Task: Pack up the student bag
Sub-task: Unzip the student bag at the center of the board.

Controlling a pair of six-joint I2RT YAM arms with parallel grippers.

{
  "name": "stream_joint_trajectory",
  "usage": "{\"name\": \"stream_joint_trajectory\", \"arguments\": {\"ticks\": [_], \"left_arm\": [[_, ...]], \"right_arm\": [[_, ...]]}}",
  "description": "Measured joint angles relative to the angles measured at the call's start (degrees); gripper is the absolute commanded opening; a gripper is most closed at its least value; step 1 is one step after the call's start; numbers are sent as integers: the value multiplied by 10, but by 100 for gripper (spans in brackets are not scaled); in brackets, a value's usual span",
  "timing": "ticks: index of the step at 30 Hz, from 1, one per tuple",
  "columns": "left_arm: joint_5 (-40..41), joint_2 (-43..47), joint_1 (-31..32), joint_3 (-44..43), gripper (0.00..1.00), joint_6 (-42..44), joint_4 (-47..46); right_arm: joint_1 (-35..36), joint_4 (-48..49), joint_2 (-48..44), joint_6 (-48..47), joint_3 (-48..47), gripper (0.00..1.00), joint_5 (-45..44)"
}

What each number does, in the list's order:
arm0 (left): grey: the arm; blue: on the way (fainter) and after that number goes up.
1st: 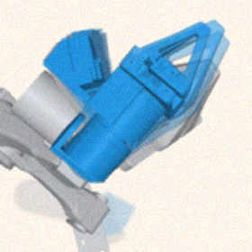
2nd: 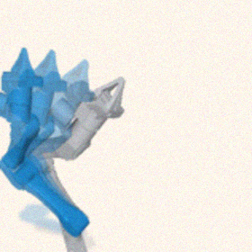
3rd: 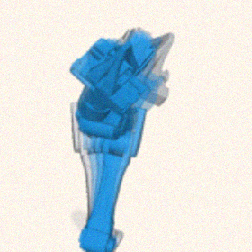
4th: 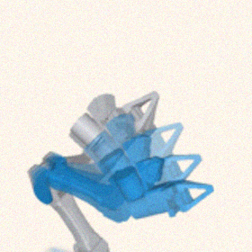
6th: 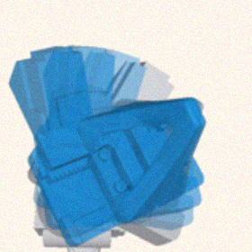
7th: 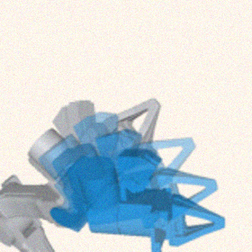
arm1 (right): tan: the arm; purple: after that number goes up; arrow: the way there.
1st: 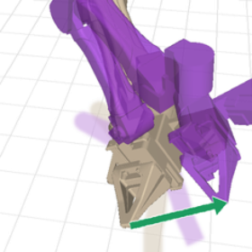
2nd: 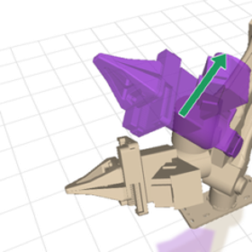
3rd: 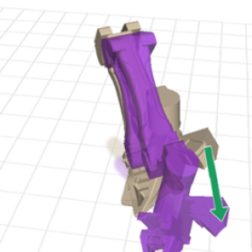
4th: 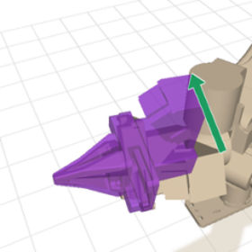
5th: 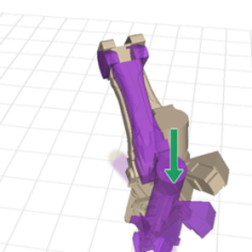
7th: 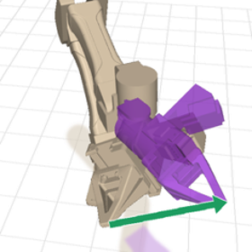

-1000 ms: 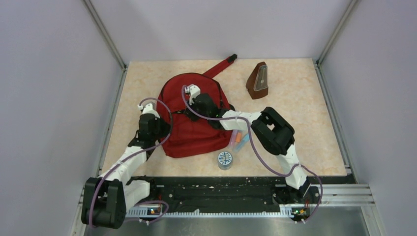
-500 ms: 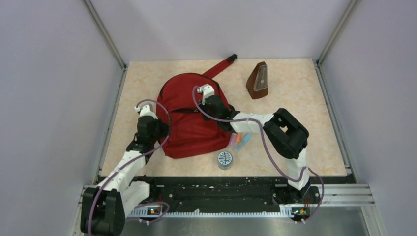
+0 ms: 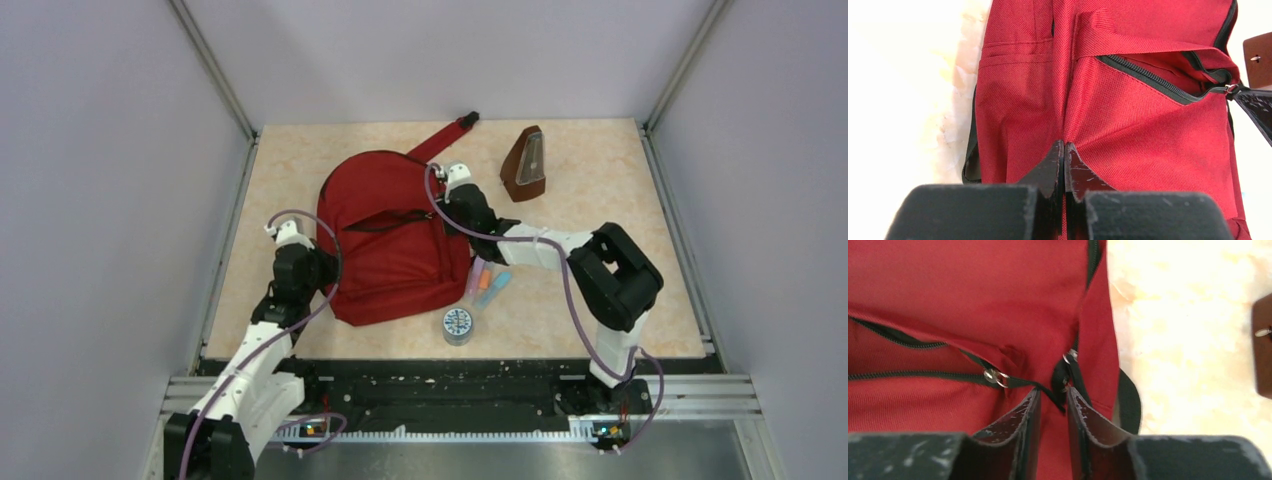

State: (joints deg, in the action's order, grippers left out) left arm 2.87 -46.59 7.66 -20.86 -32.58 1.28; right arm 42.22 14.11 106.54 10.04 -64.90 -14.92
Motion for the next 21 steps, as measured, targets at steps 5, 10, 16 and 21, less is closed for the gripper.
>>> {"name": "stream_joint_trajectory", "arguments": {"ticks": [5, 10, 16, 21], "left_arm": [[9, 3, -1, 2, 0, 0, 14], [11, 5, -1, 4, 14, -1, 21], [10, 23, -2, 4, 63, 7, 47], [5, 30, -3, -4, 68, 12, 67]], "right_arm": [[-9, -14, -59, -2, 49, 70, 21], [-11, -31, -137, 6, 99, 79, 38], [-11, -70, -196, 32, 167, 80, 5], [-14, -126, -230, 67, 215, 75, -33]]}}
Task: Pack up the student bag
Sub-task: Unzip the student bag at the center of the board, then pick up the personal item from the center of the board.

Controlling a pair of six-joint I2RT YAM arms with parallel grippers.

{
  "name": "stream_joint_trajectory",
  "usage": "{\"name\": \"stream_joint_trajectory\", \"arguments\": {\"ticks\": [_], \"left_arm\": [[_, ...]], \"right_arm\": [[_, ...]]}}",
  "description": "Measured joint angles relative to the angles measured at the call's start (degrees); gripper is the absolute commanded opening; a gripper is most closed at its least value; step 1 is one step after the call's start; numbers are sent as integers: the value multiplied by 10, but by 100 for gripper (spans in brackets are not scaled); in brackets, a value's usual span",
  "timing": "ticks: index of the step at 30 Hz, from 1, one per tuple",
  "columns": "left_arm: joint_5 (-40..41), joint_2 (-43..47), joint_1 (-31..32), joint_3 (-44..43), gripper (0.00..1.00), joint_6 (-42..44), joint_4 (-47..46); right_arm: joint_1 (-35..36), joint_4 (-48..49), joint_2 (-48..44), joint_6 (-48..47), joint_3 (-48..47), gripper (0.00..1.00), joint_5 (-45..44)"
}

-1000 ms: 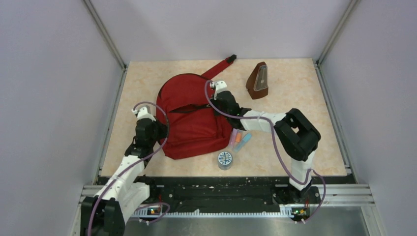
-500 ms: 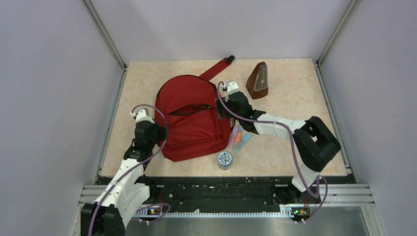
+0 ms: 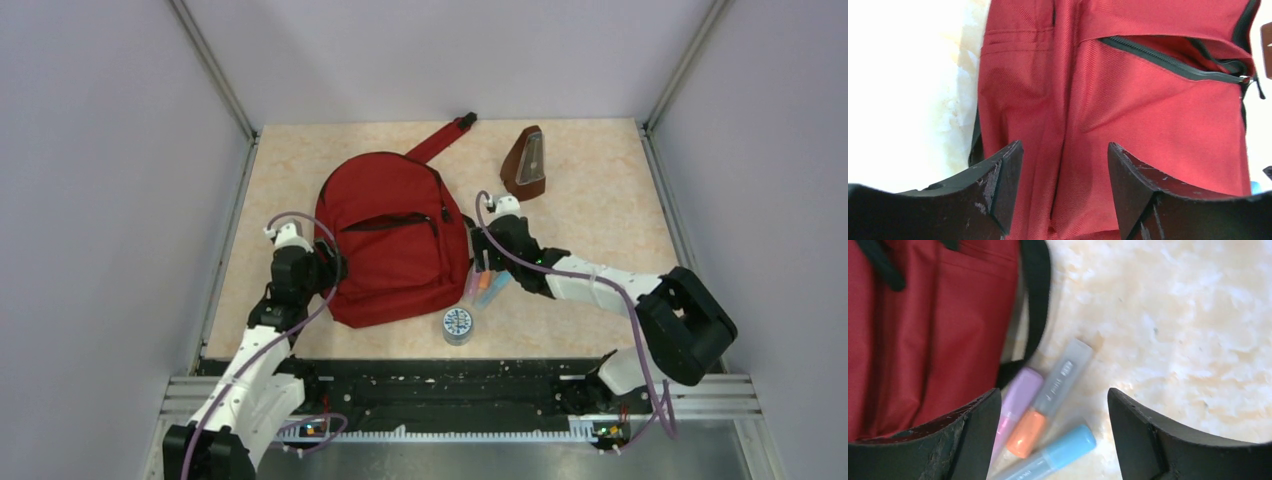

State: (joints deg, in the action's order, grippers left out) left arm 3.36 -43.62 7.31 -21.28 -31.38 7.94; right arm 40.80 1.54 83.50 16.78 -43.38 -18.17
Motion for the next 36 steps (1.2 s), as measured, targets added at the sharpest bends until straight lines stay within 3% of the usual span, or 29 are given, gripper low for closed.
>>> {"name": "stream_joint_trajectory", "arguments": {"ticks": [11, 22, 27, 36], "left_arm": [[-61, -37, 0, -42, 71, 24, -23], [-115, -153, 44, -136, 74, 104, -85], [-92, -228, 92, -190, 76, 181, -95], [13, -322, 174, -213, 77, 323, -101]], "right_arm": [[-15, -58, -43, 44, 27, 63, -46], [-38, -59, 87, 45, -72, 61, -20], [-38, -59, 127, 48, -105, 59, -16], [-38, -70, 142, 55, -107, 58, -12]]}}
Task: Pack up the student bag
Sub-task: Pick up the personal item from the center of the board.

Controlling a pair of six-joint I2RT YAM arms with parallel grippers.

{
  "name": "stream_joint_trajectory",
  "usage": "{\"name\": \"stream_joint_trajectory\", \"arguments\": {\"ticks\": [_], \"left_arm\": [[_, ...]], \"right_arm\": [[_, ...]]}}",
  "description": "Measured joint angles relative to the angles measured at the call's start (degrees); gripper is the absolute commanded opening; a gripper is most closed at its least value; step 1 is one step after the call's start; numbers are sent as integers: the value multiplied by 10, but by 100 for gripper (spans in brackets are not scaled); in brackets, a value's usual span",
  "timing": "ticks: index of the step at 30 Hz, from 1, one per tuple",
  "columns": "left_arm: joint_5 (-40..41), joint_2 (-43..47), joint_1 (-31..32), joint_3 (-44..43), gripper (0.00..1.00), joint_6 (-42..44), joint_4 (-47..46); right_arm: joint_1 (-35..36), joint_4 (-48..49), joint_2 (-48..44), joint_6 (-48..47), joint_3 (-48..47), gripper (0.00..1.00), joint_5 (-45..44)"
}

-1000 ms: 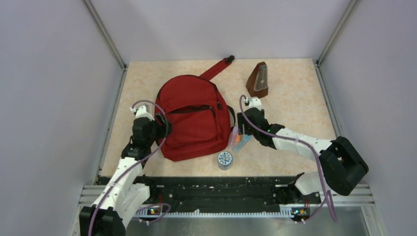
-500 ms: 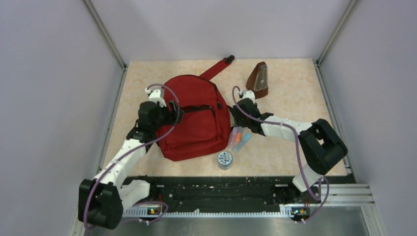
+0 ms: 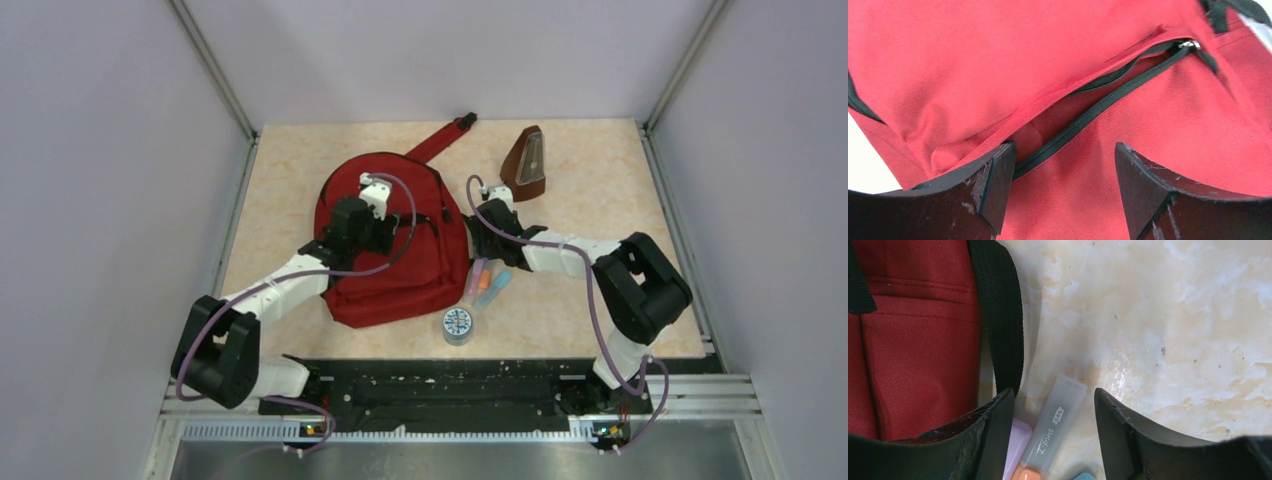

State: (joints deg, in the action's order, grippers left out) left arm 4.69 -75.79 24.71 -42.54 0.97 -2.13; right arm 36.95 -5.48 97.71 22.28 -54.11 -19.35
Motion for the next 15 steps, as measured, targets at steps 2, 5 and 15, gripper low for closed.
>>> {"name": "stream_joint_trajectory", "arguments": {"ticks": [2, 5, 15], "left_arm": [[15, -10, 0, 0, 77, 14, -3], [31, -14, 0, 0, 77, 27, -8], [68, -41, 0, -8, 58, 40, -3]], "right_arm": [[0, 0, 0, 0, 0, 58, 1], [0, 0, 1, 0, 0, 57, 2], [0, 0, 18, 1, 0, 49, 11]]}}
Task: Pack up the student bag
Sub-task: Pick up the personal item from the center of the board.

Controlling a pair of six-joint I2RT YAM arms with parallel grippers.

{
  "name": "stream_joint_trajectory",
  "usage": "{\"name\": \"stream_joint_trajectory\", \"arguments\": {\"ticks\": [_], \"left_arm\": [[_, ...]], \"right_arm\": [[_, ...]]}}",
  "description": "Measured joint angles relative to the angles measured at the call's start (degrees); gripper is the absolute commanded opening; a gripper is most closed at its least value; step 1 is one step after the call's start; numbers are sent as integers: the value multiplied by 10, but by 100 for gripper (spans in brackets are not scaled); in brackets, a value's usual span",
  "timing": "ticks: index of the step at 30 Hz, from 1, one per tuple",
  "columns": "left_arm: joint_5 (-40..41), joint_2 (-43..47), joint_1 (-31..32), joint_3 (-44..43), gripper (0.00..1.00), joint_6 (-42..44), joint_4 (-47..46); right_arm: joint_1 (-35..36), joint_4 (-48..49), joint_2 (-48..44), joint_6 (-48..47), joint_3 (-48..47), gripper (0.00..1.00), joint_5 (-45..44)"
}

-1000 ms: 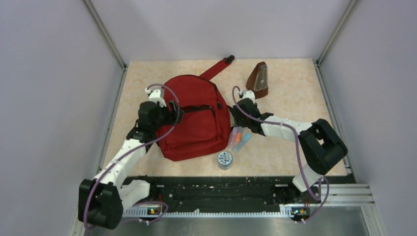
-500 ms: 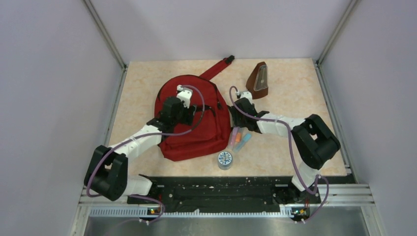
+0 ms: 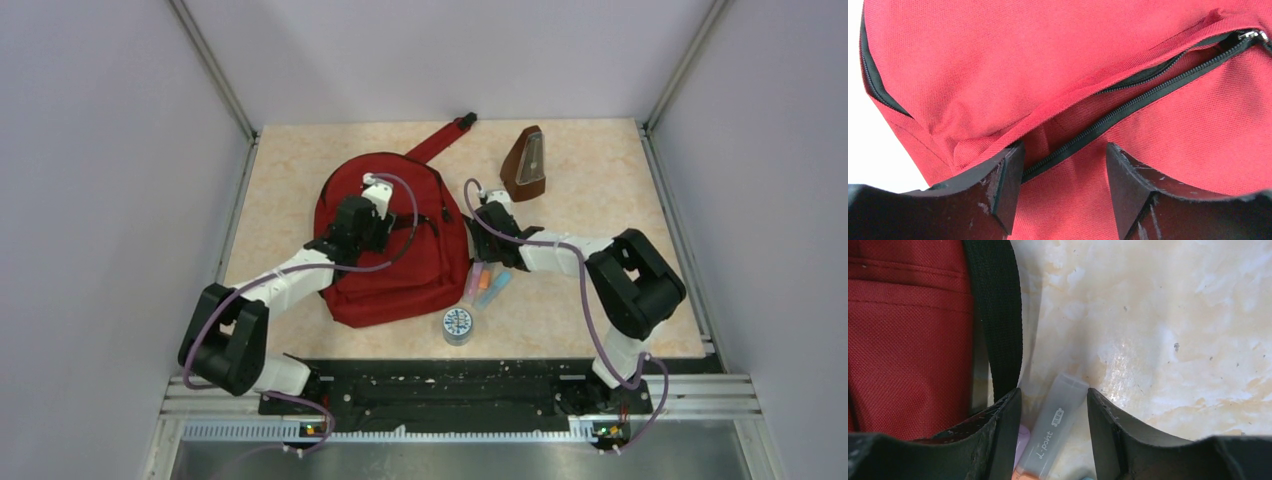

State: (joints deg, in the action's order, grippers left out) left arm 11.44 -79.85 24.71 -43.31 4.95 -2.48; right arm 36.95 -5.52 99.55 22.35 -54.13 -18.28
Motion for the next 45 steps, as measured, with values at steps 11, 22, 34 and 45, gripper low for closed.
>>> {"name": "stream_joint_trajectory", "arguments": {"ticks": [11, 22, 34, 45], "left_arm": [[1, 19, 8, 3, 0, -18, 18], [-41, 183, 9, 52, 24, -52, -6], [4, 89, 8, 35, 67, 26, 42], [-108, 55, -57, -41, 68, 120, 87]], "right_arm": [[0, 10, 3, 18, 1, 14, 13], [0, 16, 2, 17, 1, 0, -13], [0, 37, -41, 13, 10, 0, -4], [0, 45, -41, 13, 24, 0, 17]]}}
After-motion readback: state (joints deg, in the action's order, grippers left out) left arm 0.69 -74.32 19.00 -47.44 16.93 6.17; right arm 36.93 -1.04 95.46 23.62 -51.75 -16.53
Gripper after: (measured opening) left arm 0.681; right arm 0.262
